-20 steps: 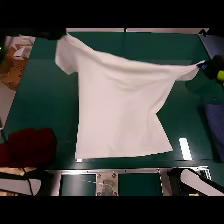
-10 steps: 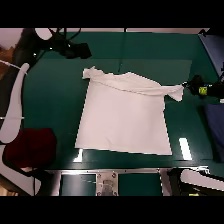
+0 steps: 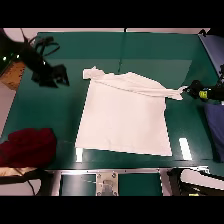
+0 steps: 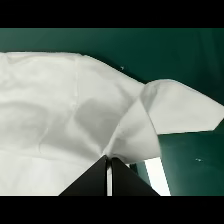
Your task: Fold the shirts.
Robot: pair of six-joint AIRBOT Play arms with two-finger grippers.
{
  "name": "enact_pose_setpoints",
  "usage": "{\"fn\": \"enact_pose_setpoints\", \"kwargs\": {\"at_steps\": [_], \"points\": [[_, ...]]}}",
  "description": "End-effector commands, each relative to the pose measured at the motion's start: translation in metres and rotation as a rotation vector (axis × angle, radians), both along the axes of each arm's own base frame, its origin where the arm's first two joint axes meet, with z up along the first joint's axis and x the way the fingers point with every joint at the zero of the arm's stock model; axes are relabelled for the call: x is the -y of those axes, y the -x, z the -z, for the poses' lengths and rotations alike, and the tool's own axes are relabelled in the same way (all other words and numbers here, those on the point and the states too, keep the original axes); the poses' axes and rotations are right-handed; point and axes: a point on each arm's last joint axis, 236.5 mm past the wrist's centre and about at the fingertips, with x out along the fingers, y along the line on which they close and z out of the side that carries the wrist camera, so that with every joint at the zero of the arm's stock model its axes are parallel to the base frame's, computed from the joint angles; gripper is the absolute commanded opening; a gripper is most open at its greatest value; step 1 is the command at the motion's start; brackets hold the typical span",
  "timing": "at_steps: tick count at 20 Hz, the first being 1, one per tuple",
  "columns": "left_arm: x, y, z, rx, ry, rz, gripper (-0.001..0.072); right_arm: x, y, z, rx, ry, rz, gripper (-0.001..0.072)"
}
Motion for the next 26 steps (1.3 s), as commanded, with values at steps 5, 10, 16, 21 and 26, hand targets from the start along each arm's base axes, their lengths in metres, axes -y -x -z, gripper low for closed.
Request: {"fn": "enact_pose_setpoints", "kwargs": {"at_steps": [5, 10, 16, 21, 26], "points": [[0.024, 0.164, 0.139, -0.228, 0.175, -0.255, 0.0571, -0.001, 0.003, 0.009, -0.025, -0.008, -0.006, 0.0015], [0.043, 0.195, 0.202, -0.249, 0.301, -0.397, 0.0569, -0.009, 0.003, 0.012, -0.033, -0.015, -0.025, 0.0015], [0.058, 0.149, 0.186, -0.066, 0.443, -0.445, 0.0092, -0.013, 0.003, 0.013, -0.036, -0.015, -0.037, 0.0014], [-0.019, 0.049, 0.129, 0.254, 0.301, -0.425, 0.0022, -0.024, 0.049, 0.033, -0.19, -0.046, -0.014, 0.0013], [-0.09, -0.052, 0.075, 0.374, 0.209, -0.378, 0.0022, -0.088, 0.152, 0.066, -0.34, -0.123, 0.029, 0.0013]]}}
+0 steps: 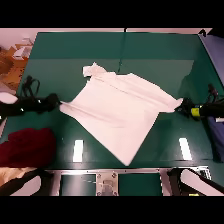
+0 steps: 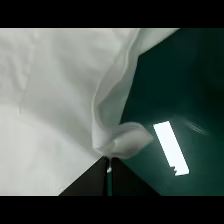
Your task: Fold the shirts.
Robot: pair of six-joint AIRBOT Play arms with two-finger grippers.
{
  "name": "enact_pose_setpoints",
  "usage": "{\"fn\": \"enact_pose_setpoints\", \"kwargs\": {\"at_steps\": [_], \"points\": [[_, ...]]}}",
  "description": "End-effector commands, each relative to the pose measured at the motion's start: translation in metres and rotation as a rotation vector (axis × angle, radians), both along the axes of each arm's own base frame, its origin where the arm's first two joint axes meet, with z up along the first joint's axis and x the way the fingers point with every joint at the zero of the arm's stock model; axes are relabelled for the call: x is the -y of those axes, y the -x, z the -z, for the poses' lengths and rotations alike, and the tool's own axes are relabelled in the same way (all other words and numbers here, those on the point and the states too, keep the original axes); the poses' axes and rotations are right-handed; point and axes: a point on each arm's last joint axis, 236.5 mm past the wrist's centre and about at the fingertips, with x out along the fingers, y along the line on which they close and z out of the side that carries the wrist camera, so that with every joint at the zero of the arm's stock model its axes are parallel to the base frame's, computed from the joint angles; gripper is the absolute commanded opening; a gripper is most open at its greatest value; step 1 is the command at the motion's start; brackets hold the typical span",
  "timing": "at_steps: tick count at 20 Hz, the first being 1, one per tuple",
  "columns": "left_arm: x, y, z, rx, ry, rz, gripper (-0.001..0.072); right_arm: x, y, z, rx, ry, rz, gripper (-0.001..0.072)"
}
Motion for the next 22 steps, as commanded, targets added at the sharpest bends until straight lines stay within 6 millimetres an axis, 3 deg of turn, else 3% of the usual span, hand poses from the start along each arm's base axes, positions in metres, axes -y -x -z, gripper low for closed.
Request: {"fn": "enact_pose_setpoints", "kwargs": {"at_steps": [1, 4, 7, 8, 9, 10, 12, 14, 15, 17, 19, 22], "points": [[-0.042, -0.069, -0.028, 0.077, -0.092, 0.03, 0.0022, -0.056, 0.073, 0.023, -0.104, -0.051, -0.01, 0.0013], [-0.046, -0.123, -0.024, 0.098, -0.09, 0.044, 0.0022, -0.118, 0.113, 0.027, -0.114, -0.102, -0.093, 0.0013], [-0.034, -0.153, -0.015, 0.107, -0.071, 0.07, 0.0024, -0.151, 0.118, 0.025, -0.081, -0.116, -0.128, 0.0016], [-0.031, -0.156, -0.016, 0.109, -0.065, 0.079, 0.0131, -0.157, 0.118, 0.023, -0.074, -0.112, -0.155, 0.0079], [-0.031, -0.157, -0.022, 0.113, -0.066, 0.089, 0.0474, -0.157, 0.117, 0.018, -0.07, -0.106, -0.17, 0.0272], [-0.031, -0.153, -0.03, 0.103, -0.058, 0.106, 0.0641, -0.15, 0.113, 0.01, -0.068, -0.088, -0.172, 0.0319], [-0.035, -0.132, -0.048, 0.039, -0.019, 0.179, 0.0629, -0.108, 0.099, -0.011, -0.068, -0.001, -0.124, 0.032], [-0.043, -0.106, -0.061, -0.052, 0.031, 0.224, 0.0285, -0.061, 0.074, -0.029, -0.023, 0.056, -0.064, 0.032], [-0.044, -0.089, -0.063, -0.105, 0.055, 0.256, 0.0018, -0.042, 0.056, -0.034, 0.003, 0.048, -0.045, 0.0319], [-0.044, -0.061, -0.059, -0.187, 0.058, 0.3, 0.0021, -0.022, 0.023, -0.029, 0.027, -0.011, -0.056, 0.0319], [-0.041, -0.036, -0.054, -0.214, 0.026, 0.289, 0.0021, -0.016, -0.007, -0.009, 0.001, -0.066, -0.116, 0.0322], [-0.023, 0.029, -0.032, -0.243, 0.027, 0.237, 0.0021, -0.017, -0.045, 0.029, -0.066, -0.126, -0.198, 0.0334]]}}
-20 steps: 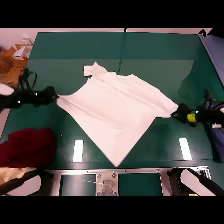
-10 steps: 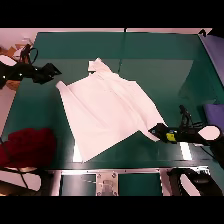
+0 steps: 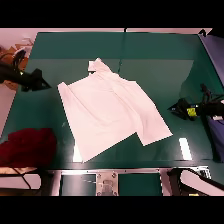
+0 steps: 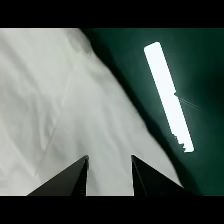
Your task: Fold the shirts.
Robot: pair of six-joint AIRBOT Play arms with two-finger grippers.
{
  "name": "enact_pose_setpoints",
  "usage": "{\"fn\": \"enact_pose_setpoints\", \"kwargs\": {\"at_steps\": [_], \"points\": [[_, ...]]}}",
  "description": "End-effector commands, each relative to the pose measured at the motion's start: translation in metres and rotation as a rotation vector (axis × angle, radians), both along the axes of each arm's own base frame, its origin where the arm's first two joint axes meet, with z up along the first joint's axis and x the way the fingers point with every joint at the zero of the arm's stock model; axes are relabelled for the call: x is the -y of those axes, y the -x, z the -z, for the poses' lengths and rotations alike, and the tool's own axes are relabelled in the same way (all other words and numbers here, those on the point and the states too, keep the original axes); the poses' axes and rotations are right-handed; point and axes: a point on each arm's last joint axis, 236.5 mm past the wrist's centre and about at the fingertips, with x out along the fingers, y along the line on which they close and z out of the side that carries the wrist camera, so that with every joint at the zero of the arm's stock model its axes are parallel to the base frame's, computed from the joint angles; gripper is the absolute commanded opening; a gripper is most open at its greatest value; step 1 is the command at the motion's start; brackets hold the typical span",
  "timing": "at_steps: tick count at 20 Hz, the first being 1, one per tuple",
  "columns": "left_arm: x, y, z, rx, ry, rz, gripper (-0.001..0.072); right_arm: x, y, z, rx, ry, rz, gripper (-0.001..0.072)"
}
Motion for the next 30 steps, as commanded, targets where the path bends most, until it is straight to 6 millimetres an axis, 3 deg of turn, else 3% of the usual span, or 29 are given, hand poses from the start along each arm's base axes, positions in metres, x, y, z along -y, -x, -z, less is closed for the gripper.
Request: {"fn": "enact_pose_setpoints", "kwargs": {"at_steps": [1, 5, 6, 7, 12, 15, 16, 18, 19, 21, 23, 26, 30], "points": [[0.017, 0.078, 0.027, -0.057, -0.013, -0.039, 0.0021, 0.004, -0.045, 0.04, -0.038, -0.065, -0.098, 0.0334], [0.045, 0.166, 0.071, -0.108, 0.011, -0.115, 0.0038, -0.023, -0.08, 0.064, -0.068, -0.091, -0.228, 0.0334], [0.058, 0.182, 0.078, -0.131, 0.058, -0.127, 0.028, -0.031, -0.087, 0.065, -0.067, -0.094, -0.258, 0.0333], [0.072, 0.196, 0.084, -0.155, 0.105, -0.127, 0.0375, -0.037, -0.092, 0.066, -0.063, -0.092, -0.279, 0.0333], [0.139, 0.254, 0.127, -0.3, 0.183, -0.081, 0.0382, -0.054, -0.094, 0.067, -0.06, -0.093, -0.34, 0.0331], [0.153, 0.271, 0.144, -0.334, 0.15, -0.085, 0.0381, -0.058, -0.091, 0.066, -0.07, -0.102, -0.353, 0.0329], [0.152, 0.266, 0.146, -0.311, 0.139, -0.096, 0.0381, -0.06, -0.089, 0.066, -0.075, -0.107, -0.359, 0.0295], [0.149, 0.252, 0.148, -0.266, 0.128, -0.134, 0.0381, -0.062, -0.084, 0.064, -0.085, -0.12, -0.382, 0.0041], [0.147, 0.249, 0.151, -0.261, 0.121, -0.147, 0.038, -0.063, -0.083, 0.063, -0.082, -0.122, -0.392, 0.0015], [0.144, 0.24, 0.156, -0.246, 0.113, -0.181, 0.0337, -0.06, -0.08, 0.061, -0.088, -0.13, -0.393, 0.0013], [0.146, 0.218, 0.149, -0.156, 0.142, -0.204, 0.0023, -0.048, -0.08, 0.052, -0.08, -0.132, -0.365, 0.0012], [0.129, 0.176, 0.129, 0.001, 0.056, -0.162, 0.0021, -0.009, -0.075, 0.031, -0.051, -0.117, -0.252, 0.0011], [0.049, 0.112, 0.085, 0.155, -0.112, -0.24, 0.0021, 0.056, -0.038, 0.015, -0.059, -0.124, -0.015, 0.0012]]}}
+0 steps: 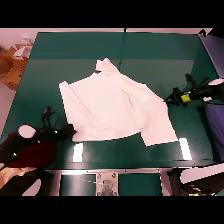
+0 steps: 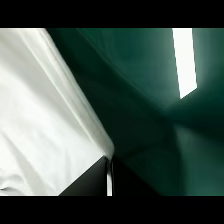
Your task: Fold the shirts.
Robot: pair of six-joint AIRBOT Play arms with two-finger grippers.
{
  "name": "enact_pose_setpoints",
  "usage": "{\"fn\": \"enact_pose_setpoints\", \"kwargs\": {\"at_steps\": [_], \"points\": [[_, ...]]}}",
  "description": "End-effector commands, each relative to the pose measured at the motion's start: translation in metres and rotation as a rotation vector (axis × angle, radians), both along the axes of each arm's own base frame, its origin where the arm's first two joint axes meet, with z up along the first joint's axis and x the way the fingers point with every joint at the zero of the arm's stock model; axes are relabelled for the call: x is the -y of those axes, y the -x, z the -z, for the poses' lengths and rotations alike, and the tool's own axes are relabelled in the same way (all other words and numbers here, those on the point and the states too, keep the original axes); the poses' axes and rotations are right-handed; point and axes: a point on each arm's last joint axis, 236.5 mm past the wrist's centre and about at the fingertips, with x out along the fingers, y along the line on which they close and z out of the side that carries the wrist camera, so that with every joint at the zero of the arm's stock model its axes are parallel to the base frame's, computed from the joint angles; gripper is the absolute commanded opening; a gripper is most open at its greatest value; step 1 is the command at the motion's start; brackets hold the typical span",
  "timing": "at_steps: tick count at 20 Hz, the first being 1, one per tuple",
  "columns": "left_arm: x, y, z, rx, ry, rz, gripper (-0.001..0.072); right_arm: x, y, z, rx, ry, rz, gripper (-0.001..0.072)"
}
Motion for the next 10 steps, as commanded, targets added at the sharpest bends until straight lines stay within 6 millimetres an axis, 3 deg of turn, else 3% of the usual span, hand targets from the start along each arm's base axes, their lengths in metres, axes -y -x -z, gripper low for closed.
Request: {"fn": "enact_pose_setpoints", "kwargs": {"at_steps": [1, 3, 7, 10], "points": [[-0.072, -0.051, -0.04, 0.138, -0.153, -0.078, 0.0022, 0.045, 0.037, -0.007, -0.039, -0.014, 0.214, 0.0012], [-0.093, -0.065, -0.05, 0.16, -0.178, -0.085, 0.0021, 0.043, 0.064, 0.007, -0.088, -0.04, 0.305, 0.0012], [-0.069, -0.068, -0.01, 0.001, -0.056, 0.019, 0.0022, 0.007, 0.097, 0.038, -0.179, -0.104, 0.334, 0.0012], [-0.058, -0.071, -0.011, -0.07, 0.012, 0.102, 0.0023, 0.005, 0.098, 0.038, -0.161, -0.106, 0.319, 0.0014]]}}
